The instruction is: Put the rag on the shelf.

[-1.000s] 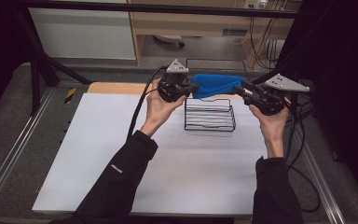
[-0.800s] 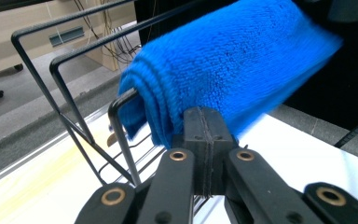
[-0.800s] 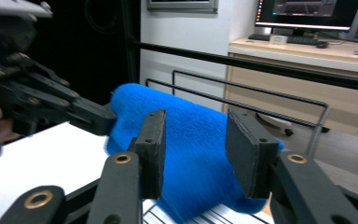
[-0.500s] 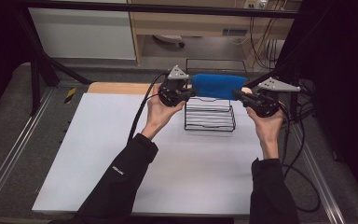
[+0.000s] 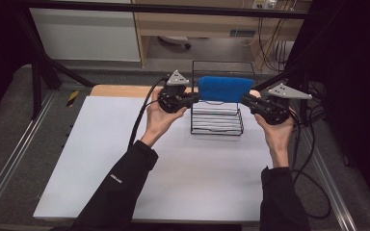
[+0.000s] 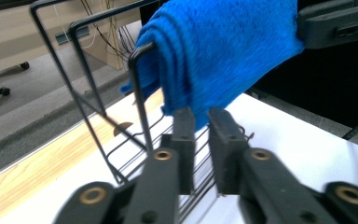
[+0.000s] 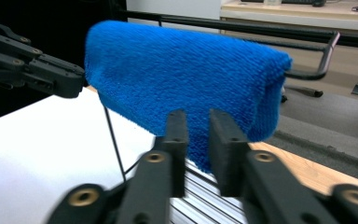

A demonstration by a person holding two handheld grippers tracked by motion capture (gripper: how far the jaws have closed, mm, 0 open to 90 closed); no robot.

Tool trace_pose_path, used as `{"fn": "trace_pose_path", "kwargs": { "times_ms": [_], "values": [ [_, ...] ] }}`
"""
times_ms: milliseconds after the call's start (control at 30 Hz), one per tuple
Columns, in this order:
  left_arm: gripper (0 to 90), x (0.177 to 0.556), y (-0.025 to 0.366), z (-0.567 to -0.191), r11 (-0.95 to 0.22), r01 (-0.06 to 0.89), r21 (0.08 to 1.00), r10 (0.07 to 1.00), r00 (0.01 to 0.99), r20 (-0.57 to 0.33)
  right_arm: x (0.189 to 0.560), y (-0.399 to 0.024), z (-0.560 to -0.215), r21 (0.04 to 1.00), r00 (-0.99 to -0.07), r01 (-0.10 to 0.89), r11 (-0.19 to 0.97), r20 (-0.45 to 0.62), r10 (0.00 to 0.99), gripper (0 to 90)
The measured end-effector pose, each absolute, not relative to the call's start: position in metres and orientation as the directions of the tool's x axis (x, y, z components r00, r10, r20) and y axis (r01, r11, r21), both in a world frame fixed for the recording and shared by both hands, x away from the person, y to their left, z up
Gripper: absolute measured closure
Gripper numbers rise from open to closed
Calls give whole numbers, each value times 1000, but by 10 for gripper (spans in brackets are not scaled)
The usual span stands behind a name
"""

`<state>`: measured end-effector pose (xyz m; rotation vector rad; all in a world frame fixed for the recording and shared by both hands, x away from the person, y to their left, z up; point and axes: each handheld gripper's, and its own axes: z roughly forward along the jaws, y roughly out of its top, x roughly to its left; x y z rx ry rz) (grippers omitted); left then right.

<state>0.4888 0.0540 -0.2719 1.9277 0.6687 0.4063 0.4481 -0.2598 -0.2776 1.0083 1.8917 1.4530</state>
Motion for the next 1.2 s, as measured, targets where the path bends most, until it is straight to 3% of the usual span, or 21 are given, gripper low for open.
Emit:
{"fn": "trace_pose_path", "kwargs": {
  "times_ms": [200, 533, 767, 1000, 1200],
  "values": [
    [640, 478, 77, -279, -346, 303, 888, 632, 775, -18, 437, -254, -272, 959, -565, 253, 128, 39, 824, 454],
    [393, 457, 121, -304, -365, 353, 861, 660, 751, -28, 422, -244, -281, 942, -585, 311, 124, 88, 806, 193],
    [252, 441, 150, -325, -392, 395, 831, 682, 731, -25, 415, -238, -295, 929, -598, 347, 127, 115, 794, 99],
    [136, 421, 179, -352, -399, 417, 817, 712, 702, -10, 408, -231, -314, 923, -613, 360, 136, 125, 780, 61],
    [85, 405, 202, -377, -382, 452, 806, 741, 672, -26, 402, -230, -339, 909, -620, 383, 165, 120, 775, 21]
  ]
}}
